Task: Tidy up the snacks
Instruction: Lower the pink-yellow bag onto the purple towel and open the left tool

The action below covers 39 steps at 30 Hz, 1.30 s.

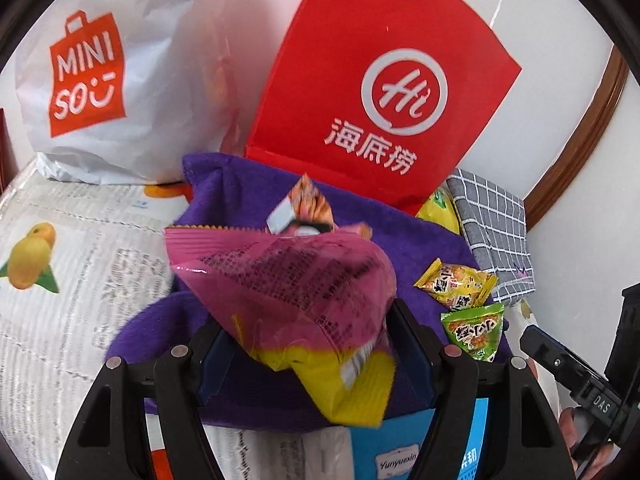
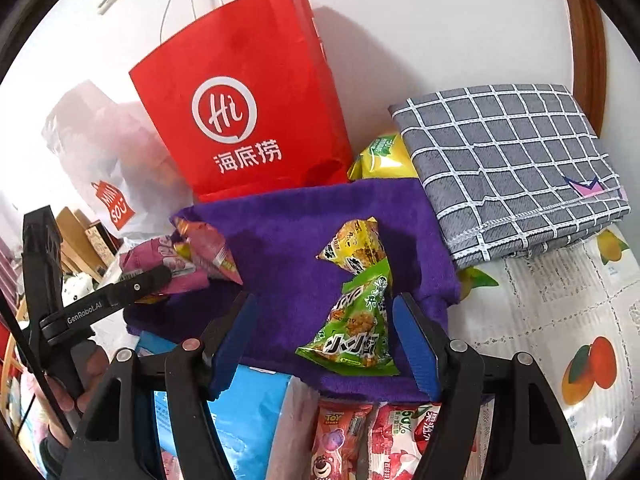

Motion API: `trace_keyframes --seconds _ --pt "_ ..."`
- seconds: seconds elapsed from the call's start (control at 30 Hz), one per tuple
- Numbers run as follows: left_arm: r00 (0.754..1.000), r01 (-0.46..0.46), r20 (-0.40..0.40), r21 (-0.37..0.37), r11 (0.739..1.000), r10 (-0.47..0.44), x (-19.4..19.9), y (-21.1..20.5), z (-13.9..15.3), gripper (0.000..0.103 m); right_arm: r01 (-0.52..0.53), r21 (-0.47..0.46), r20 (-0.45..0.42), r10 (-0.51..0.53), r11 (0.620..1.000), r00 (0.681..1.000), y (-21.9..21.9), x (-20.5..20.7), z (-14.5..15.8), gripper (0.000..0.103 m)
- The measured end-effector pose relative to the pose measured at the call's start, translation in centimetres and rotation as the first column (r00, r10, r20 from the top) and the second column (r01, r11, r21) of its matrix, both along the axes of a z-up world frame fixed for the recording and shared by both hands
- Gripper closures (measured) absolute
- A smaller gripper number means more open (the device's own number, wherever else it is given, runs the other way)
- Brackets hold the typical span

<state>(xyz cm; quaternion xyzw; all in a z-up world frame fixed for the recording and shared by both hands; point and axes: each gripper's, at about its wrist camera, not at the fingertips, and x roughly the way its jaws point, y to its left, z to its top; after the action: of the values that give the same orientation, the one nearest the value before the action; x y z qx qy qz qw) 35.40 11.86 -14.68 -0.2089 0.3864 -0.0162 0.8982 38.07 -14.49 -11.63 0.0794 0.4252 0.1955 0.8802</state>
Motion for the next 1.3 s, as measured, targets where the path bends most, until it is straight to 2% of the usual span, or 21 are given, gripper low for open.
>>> trace_keyframes --seconds 0.17,0.3,0.4,0.6,0.83,1.07,1.3 --pt "0.999 -0.010 -0.045 0.079 0.997 0.013 0.8 -0.8 -1.2 0.034 0.003 -0.011 0.003 -0.003 1.000 1.000 0.0 -0.1 -0.1 0.033" --pt "0.999 -0.008 -0.047 0.049 0.999 0.010 0.8 -0.5 -1.0 0.032 0.003 -0.014 0.004 -0.003 1.000 1.000 0.1 -0.1 -0.1 0.033" --pt "0.999 -0.012 -0.051 0.040 0.999 0.014 0.5 -0.4 -0.6 0.026 -0.003 -0.025 -0.002 0.003 1.000 1.000 0.3 0.0 -0.3 0.033" --pt "1.000 -0.021 -0.011 0.065 0.998 0.022 -0.6 -0.5 0.5 0.026 0.002 -0.076 0.031 0.001 0.997 1.000 0.5 -0.3 -0.1 0.033" --pt "0.999 -0.043 0.026 0.100 0.994 0.041 -2.5 -0.3 1.2 0.026 0.078 -0.195 0.104 -0.058 0.978 0.993 -0.3 -0.4 0.0 0.033" --pt "0.997 -0.057 0.056 0.116 0.992 0.051 -3.7 -0.4 2.1 0.026 0.112 -0.176 0.087 -0.097 0.978 0.991 -2.1 -0.2 0.0 0.033" --pt "0.995 -0.043 0.090 0.105 0.994 0.033 -4.4 -0.9 3.3 0.024 0.125 -0.156 0.039 -0.120 0.980 0.992 -4.9 -3.0 -0.1 0.033"
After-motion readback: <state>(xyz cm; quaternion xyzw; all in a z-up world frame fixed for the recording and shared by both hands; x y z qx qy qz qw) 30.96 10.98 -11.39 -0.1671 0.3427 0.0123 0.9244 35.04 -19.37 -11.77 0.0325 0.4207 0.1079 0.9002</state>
